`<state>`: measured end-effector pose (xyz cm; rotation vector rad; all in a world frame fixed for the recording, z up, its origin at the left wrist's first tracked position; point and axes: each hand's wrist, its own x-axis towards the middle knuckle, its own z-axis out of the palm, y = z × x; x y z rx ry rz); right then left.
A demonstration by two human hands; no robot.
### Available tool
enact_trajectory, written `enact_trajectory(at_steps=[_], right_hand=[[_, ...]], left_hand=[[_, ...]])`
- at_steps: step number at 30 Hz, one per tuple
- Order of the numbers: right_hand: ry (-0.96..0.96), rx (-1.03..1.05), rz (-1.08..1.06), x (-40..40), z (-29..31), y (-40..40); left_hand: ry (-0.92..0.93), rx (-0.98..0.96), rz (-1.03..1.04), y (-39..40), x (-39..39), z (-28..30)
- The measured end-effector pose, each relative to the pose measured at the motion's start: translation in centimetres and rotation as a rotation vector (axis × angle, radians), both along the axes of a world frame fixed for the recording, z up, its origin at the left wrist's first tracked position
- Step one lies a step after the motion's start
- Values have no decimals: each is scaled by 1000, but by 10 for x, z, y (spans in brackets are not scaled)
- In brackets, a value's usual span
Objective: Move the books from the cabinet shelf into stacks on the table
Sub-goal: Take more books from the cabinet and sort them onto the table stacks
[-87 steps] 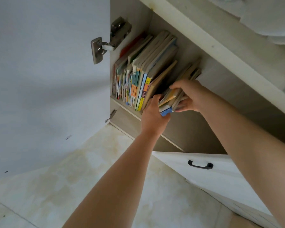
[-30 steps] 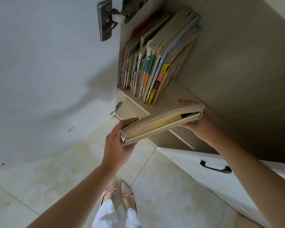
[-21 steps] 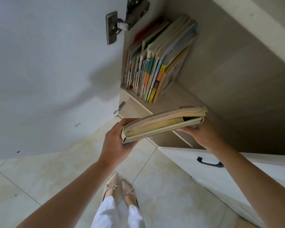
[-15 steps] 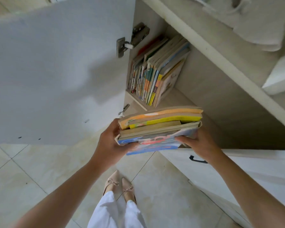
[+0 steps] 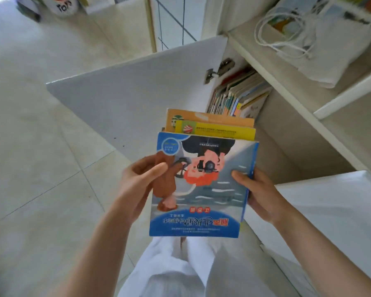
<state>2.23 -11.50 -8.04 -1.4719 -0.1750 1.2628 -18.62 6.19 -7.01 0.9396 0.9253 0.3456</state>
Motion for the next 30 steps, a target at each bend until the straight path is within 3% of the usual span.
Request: enact_trajectory(at_steps=[8, 16, 30], right_hand=[[-18, -86, 212, -75, 40, 42], [-208, -187, 604, -197, 67, 91], [-273, -172, 1175, -502, 60, 117]], left_hand=[[139, 76, 104, -46, -106, 13], [300, 36, 551, -96, -233, 18], [377, -30, 1194, -198, -483, 23]])
